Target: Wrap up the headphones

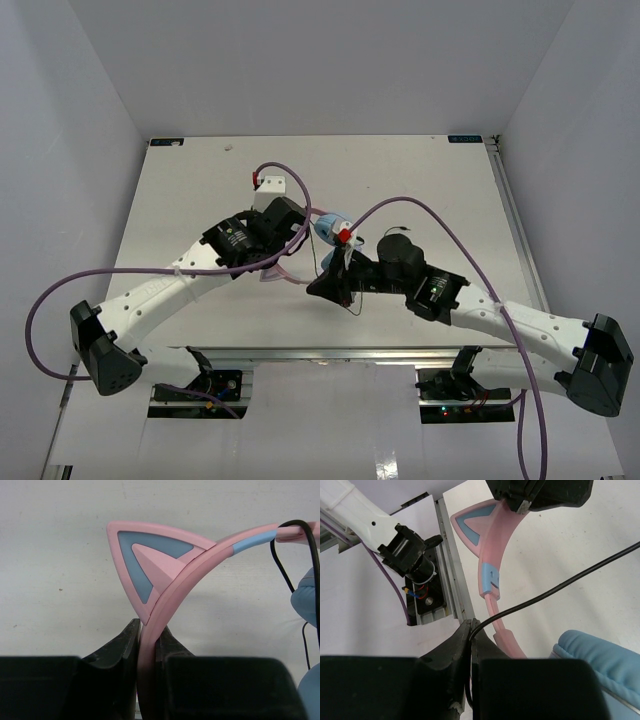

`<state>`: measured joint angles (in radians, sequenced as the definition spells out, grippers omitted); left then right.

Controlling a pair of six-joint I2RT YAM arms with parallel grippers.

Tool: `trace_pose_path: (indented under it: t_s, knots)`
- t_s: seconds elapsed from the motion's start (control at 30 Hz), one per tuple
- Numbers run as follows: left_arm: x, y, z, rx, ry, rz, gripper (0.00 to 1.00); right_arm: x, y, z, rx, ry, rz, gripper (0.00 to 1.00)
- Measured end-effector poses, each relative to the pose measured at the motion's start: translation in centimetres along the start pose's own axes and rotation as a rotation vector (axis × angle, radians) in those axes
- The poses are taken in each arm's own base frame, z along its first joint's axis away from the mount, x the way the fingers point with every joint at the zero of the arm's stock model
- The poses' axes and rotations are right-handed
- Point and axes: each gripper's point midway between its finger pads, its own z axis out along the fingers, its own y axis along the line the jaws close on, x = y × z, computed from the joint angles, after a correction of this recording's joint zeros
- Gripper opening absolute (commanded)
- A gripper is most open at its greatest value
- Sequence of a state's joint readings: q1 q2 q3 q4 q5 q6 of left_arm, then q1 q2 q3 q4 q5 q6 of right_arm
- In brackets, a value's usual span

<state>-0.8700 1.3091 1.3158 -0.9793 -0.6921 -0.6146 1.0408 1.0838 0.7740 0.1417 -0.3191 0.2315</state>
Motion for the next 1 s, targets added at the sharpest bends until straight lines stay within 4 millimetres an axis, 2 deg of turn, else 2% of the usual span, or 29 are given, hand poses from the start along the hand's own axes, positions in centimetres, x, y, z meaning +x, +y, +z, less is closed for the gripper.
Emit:
trace_pose_path:
  t_s: [0.17,0.43,0.77,1.0]
  knots:
    - [-0.5,0.0,-0.3,0.012,-0.018,-0.027,0.0,0.5,-0.1,0.0,0.057,-0.017,-0.011,0.08]
    - [-1.1,0.3,-1.1,0.023,-0.043,-0.081,0.0,2.7,-0.3,-0.4,0.108,-0.031,-0.026,0.11]
    - [-3.9,1.5,-3.2,0.065,-0.142,-0.217,0.0,4.8,-0.4,1.3,0.124,-0.005,-0.035,0.22]
    - [-4.5,1.6,-3.8,0.09,-0.164,-0.241,0.0,6.5,-0.9,1.8,0.13,-0.033,-0.07,0.25]
